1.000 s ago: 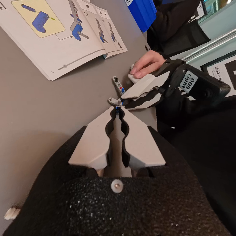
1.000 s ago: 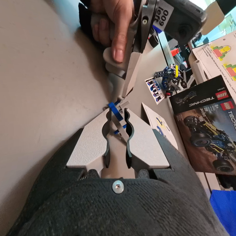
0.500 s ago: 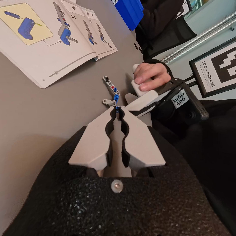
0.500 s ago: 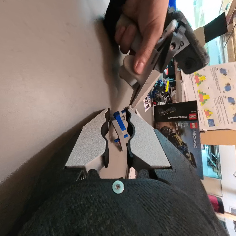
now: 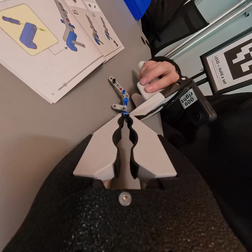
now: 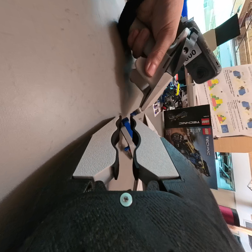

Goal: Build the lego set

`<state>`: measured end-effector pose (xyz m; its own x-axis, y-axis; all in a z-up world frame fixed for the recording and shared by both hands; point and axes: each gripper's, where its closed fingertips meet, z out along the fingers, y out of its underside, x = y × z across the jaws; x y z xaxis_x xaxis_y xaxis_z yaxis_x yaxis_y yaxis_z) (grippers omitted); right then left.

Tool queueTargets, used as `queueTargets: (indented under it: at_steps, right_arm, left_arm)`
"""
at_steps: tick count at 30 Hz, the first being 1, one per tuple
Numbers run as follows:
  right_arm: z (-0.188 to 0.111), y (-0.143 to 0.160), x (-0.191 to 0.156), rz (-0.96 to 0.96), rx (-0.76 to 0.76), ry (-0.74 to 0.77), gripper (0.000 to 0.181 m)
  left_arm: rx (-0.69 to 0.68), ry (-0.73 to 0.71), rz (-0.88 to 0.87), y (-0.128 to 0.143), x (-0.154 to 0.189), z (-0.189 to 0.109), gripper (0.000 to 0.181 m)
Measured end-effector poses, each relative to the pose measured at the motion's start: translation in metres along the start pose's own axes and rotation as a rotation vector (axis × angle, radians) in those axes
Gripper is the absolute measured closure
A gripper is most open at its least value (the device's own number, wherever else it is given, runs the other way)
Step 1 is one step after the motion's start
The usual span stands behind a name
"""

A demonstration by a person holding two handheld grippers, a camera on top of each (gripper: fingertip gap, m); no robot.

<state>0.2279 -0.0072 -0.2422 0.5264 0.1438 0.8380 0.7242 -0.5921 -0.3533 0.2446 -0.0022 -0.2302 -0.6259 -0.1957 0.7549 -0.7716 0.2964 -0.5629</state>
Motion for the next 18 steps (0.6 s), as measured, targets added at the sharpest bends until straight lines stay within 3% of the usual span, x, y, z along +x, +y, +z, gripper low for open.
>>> queueTargets:
  at_steps: [14,18]
  right_arm:
    - [0.0009,0.0066,0.0013,-0.084,-0.051,0.027,0.173]
    - [-0.0044,-0.001,0.0067,-0.055,0.001,0.073,0.173]
  left_arm:
    - [0.034,-0.039,0.03,-0.0067,-0.0007,0.0032,0.18]
    - [0.027,-0.047,0.068,-0.0058,0.0027,0.0047,0.18]
